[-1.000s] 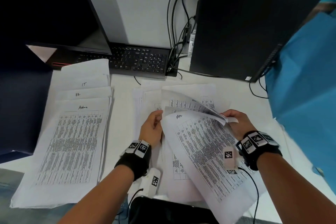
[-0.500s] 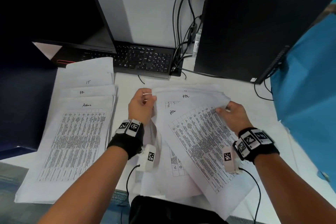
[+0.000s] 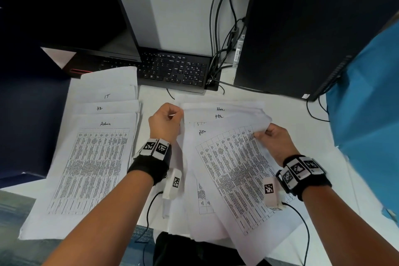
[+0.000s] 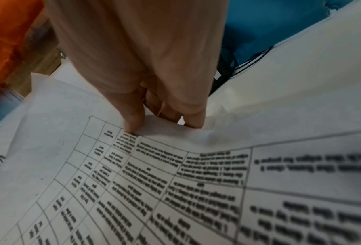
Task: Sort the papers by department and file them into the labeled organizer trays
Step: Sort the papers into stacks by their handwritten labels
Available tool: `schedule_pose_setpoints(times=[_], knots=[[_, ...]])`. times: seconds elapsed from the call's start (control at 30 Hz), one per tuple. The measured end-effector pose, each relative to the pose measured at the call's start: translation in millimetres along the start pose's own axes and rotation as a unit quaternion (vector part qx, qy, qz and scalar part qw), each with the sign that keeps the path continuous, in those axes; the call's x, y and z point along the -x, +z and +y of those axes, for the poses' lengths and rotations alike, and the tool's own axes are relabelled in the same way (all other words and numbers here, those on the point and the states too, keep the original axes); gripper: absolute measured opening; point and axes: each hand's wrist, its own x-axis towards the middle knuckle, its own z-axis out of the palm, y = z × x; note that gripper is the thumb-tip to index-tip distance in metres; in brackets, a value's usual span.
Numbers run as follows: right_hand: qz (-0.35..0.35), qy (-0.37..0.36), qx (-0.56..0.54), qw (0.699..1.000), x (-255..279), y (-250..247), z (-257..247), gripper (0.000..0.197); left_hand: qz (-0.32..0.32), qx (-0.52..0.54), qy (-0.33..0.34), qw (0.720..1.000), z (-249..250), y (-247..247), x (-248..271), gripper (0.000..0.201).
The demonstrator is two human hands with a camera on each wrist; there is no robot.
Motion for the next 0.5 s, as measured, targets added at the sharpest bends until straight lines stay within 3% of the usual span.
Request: schedule_pose_setpoints(times=[0.13, 0.2, 0.33, 0.5], knots=[[-0.014, 0.01, -0.007, 1.0, -2.7, 2.1, 4.7, 0.021, -0.018, 0.007, 0.011, 1.0, -1.1, 0.8, -0.1, 0.027], [-0.017, 0.01, -0.002, 1.0, -1.6, 4.4, 5.8, 0.021, -0.045, -0.039, 0.049, 0.997, -0.1, 0.2, 0.4, 0.021], [-0.021, 0.005, 0.009, 1.0, -0.2, 10.5, 3.2, 0.018, -0.11, -0.252, 0.231, 0.933, -2.0, -2.2, -6.2, 0.02], [-0.036, -0.003, 0.048, 0.998, -1.6, 14.1, 6.6, 0.021, -0.196, -0.327, 0.32, 0.867, 7.6, 4.2, -5.1, 0.023]])
